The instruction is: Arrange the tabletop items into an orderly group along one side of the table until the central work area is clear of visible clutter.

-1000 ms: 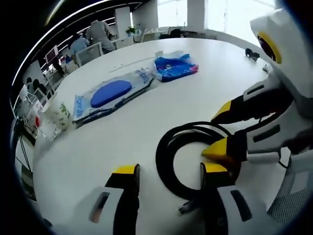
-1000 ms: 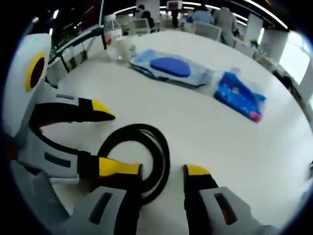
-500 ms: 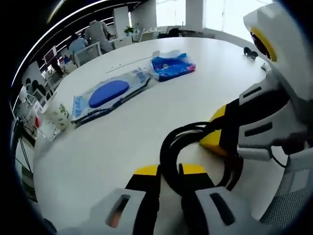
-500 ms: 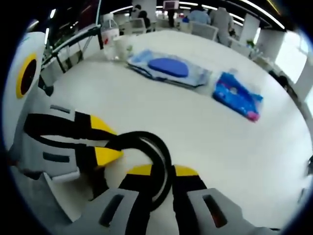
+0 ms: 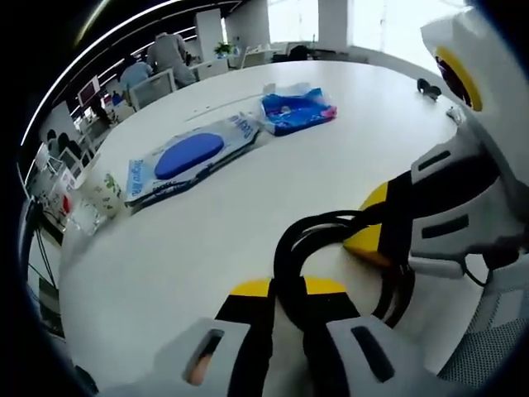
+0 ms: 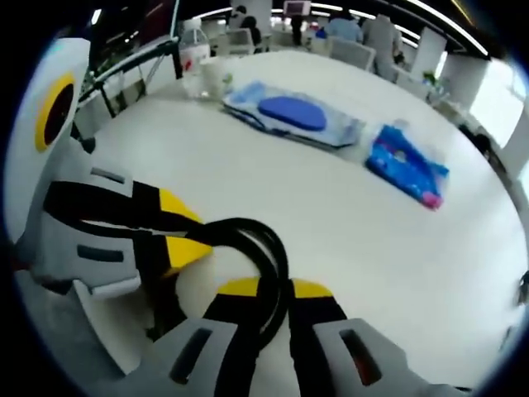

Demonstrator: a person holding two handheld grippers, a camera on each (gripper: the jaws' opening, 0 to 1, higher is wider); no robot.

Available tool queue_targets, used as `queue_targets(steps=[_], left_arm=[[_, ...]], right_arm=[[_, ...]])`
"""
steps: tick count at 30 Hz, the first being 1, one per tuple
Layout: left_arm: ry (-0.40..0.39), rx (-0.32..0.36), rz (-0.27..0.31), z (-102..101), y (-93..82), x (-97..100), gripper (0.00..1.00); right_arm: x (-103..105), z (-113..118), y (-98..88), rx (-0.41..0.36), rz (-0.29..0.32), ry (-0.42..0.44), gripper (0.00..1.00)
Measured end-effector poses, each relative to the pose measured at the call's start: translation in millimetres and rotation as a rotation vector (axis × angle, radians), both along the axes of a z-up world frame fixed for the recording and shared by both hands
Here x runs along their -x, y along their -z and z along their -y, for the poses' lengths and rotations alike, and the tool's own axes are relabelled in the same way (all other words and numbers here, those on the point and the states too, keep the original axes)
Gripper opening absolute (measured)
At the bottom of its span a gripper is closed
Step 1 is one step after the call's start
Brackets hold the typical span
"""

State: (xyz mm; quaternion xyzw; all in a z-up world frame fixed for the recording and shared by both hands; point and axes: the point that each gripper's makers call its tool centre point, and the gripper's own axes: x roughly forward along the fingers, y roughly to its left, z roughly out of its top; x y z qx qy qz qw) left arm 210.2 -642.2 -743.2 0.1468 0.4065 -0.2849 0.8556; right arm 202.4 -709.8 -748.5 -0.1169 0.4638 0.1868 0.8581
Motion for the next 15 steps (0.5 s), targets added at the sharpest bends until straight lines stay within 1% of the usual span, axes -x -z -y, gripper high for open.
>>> queue_targets(steps=[1,2,7,9,12,15], left_arm=[[-0.001,0.0,-0.003,-1,-0.2,-0.2,0.09],[-0.005,-0.001,-0.005,-2,-0.7,0.2,0.09],[-0.004,0.003,0.002,-3,-4.3,-0.9,0.09],[-0.006,0.019,0.002,-4,-9.0,-1.6,0.09],[0.018,0.03,0.017,-2,-15.7,-3.3,0.09],[0.019,0.04,0.018,0,-20.1,-6.4,0.09]], right_arm=[[2,-1,-0.5,-0.023,-0.016,0.013,0.07],[1,-2,-1.8,-0.038,-0.013,0.018,0.06],[2,-4,-8.4,-0.051,-0.002,0.011,0.05],[2,-3,-13.4,-0.064,0.009,0.015,0.04],[1,-2,-20.5,-0.091,0.025,0.029,0.03],[1,-1,-25.4,-0.096,0.038,0.029,0.03]])
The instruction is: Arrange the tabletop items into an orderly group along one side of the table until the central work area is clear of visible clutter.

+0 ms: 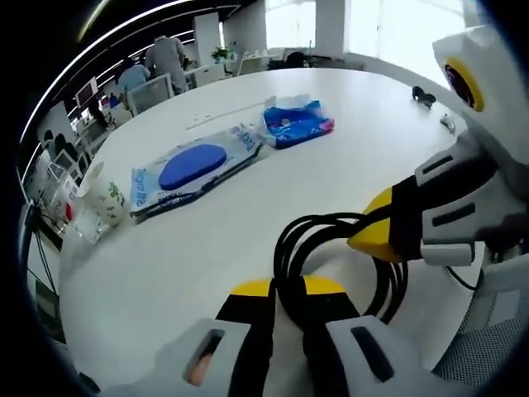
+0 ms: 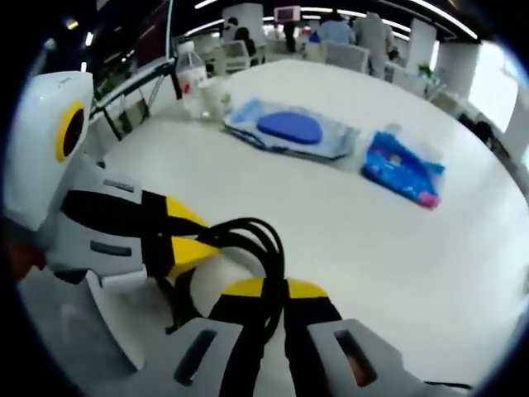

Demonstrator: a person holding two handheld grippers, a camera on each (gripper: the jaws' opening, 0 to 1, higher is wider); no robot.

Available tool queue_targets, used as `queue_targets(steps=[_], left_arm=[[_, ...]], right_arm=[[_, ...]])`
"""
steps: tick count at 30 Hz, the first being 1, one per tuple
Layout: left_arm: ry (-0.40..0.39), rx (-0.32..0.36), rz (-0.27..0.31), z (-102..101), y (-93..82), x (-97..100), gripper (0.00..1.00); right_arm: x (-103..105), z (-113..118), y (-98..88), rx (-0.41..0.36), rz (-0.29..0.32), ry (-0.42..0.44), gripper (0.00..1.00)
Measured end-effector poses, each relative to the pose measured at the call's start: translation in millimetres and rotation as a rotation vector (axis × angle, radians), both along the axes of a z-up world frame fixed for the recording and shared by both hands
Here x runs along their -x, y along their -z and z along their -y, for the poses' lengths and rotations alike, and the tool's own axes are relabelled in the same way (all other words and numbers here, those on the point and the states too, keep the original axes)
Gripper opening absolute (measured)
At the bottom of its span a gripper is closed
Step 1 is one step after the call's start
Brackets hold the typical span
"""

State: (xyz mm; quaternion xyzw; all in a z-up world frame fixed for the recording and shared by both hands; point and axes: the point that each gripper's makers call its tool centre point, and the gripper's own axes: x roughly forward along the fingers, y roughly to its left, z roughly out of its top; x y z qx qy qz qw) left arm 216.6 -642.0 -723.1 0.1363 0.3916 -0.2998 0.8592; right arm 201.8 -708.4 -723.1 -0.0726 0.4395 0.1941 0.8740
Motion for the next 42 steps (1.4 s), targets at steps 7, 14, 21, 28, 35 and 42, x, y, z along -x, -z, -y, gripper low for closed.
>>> queue_targets(steps=[7,14,21,28,35,42], left_arm=[[0.01,0.02,0.014,7,-12.0,-3.7,0.09],[0.017,0.038,0.031,13,-26.3,-13.2,0.09],[0.041,0.04,0.052,20,-37.0,-24.7,0.08],[0.041,0.044,0.057,25,-42.6,-36.0,0.08],[0.036,0.046,0.057,26,-46.2,-48.7,0.08],[0.037,0.056,0.035,26,-42.5,-63.5,0.08]], right_arm=[[-4,7,-11.7,-0.025,0.019,0.022,0.02],[-13,12,-26.0,-0.051,0.042,0.046,0.02],[-24,18,-35.8,-0.063,0.064,0.066,0.02],[-37,24,-41.2,-0.077,0.072,0.083,0.02],[-50,25,-43.4,-0.084,0.076,0.085,0.03],[-64,24,-42.8,-0.077,0.073,0.076,0.03]])
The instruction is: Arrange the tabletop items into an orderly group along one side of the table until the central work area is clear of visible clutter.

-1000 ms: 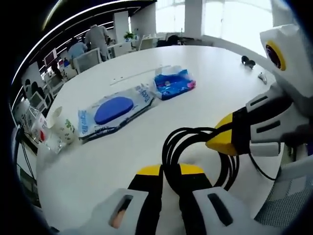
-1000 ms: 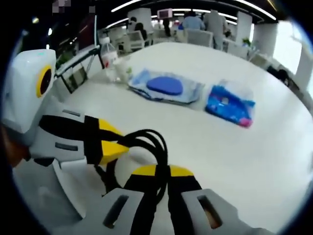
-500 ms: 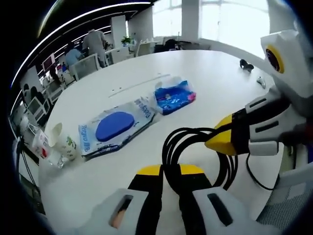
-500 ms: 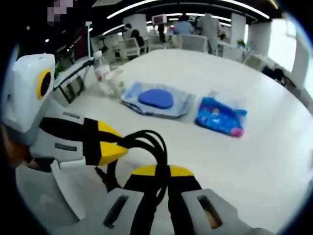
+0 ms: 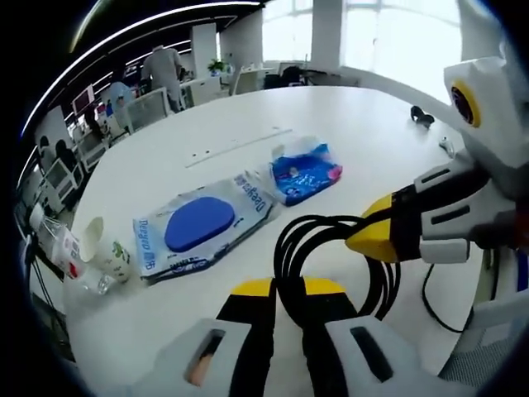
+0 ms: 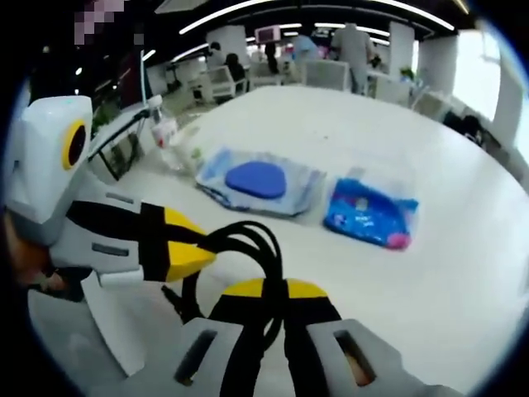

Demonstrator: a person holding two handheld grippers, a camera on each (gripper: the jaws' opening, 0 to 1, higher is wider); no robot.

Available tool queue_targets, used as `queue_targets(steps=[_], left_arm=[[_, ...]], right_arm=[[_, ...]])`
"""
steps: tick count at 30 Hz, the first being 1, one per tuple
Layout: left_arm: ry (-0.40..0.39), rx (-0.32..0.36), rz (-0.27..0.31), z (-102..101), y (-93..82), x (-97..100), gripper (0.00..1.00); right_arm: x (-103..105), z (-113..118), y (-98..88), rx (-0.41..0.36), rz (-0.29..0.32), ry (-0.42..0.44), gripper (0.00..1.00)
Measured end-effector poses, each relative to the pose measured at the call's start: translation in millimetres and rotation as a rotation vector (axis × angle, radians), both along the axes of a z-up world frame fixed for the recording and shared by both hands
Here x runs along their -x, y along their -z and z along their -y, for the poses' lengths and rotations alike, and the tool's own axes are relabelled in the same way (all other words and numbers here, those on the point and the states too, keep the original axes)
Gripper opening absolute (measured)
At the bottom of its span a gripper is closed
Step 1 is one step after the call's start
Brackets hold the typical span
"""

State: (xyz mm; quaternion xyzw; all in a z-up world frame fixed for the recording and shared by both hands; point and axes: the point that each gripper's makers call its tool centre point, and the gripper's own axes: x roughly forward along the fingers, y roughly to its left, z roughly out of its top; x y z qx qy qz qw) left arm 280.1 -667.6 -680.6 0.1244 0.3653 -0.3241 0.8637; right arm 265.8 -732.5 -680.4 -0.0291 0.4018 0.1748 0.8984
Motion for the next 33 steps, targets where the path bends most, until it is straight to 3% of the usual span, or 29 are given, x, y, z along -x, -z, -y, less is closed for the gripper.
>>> queue_targets(steps=[10,33], left_arm=[[-0.003,0.005,-0.019,-1,2.2,-20.5,0.08],[-0.006,-0.012,-0.095,0,45.4,-31.2,0.08]], right_arm=[[-22,0,2.5,-0.009,-0.019,0.01,0.03],[-31,0,40.3,0.003,-0.094,0.027,0.03]])
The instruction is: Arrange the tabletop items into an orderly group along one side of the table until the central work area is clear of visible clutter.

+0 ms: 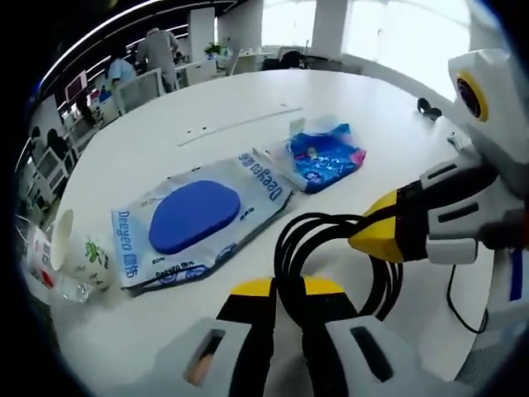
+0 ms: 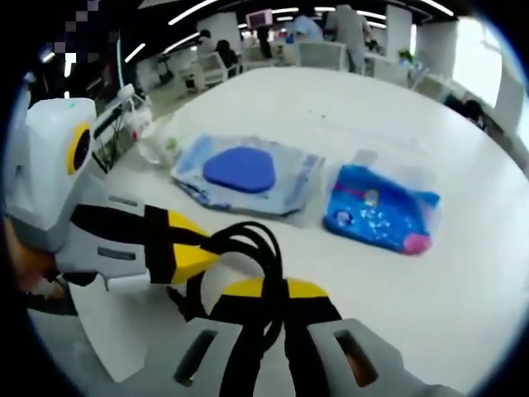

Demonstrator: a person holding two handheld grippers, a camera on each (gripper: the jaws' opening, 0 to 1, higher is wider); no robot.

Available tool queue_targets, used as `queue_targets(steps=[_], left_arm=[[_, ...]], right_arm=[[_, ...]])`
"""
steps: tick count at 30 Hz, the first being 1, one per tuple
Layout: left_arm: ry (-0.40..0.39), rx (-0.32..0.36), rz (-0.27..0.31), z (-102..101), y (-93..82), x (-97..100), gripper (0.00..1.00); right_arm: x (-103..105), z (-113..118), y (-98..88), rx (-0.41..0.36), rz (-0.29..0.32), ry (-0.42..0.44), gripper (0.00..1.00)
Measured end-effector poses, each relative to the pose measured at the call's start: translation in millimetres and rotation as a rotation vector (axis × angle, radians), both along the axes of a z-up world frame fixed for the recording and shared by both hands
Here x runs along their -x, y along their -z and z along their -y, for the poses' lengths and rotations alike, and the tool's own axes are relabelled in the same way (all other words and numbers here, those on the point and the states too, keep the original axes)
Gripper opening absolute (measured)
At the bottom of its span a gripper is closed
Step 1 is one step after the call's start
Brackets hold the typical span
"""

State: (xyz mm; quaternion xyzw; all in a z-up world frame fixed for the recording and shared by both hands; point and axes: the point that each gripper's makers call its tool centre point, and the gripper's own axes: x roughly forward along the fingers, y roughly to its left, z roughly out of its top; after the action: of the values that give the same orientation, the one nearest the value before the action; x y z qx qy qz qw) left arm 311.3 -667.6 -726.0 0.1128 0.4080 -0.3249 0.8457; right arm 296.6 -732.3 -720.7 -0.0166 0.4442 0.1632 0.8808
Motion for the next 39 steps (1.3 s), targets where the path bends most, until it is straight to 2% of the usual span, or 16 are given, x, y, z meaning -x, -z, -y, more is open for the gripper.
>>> queue_targets(steps=[20,31,39], left_arm=[[-0.028,0.006,-0.029,-5,13.0,-7.0,0.08],[-0.028,0.012,-0.027,-3,15.1,-9.8,0.08],[-0.014,0.011,-0.006,-2,16.2,-9.8,0.08]], right_arm=[[-9,-3,12.6,0.05,-0.005,-0.017,0.04],[-11,-2,16.6,0.082,0.014,-0.031,0.05],[-11,-2,19.4,0.136,0.043,-0.116,0.07]])
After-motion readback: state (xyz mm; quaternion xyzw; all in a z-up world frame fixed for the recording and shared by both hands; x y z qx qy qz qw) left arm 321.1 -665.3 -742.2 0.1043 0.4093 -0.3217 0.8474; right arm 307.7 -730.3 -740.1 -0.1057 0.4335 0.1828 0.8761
